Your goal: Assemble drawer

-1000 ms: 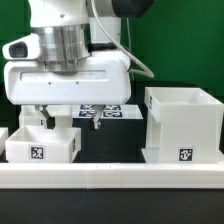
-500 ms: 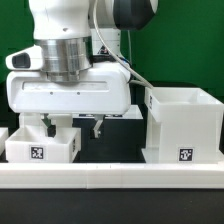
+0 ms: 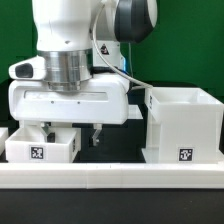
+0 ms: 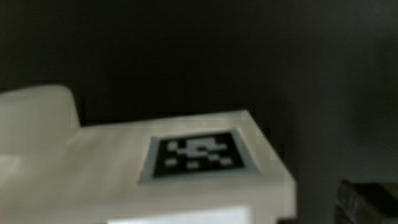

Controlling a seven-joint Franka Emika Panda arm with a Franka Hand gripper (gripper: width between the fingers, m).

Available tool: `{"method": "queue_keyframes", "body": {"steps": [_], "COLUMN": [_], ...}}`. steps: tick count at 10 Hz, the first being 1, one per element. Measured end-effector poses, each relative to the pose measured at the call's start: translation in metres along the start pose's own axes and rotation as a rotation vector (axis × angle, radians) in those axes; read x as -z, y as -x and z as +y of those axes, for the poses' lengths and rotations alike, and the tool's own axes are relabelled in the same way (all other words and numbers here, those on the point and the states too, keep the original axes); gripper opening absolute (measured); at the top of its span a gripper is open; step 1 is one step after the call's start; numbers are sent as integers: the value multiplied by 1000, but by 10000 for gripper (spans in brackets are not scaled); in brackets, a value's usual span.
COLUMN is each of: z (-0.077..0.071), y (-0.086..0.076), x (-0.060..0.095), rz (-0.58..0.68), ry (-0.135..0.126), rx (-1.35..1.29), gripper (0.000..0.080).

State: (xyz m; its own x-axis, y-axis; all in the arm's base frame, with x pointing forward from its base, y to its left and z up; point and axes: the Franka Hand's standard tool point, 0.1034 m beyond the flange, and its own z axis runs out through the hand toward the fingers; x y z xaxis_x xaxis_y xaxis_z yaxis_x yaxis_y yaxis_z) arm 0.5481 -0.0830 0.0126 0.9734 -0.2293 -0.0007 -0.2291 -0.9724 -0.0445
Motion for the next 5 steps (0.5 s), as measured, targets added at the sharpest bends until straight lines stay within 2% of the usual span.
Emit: {"method": "queue_keyframes", "body": {"steps": [3,4,5], "z": [-1,-1,-1], "y": [0,0,0], "x": [-4,-4,-5], "rz": [5,5,4], "ry": [3,3,3], "rx": [3,3,3], "gripper": [649,526,526]}}
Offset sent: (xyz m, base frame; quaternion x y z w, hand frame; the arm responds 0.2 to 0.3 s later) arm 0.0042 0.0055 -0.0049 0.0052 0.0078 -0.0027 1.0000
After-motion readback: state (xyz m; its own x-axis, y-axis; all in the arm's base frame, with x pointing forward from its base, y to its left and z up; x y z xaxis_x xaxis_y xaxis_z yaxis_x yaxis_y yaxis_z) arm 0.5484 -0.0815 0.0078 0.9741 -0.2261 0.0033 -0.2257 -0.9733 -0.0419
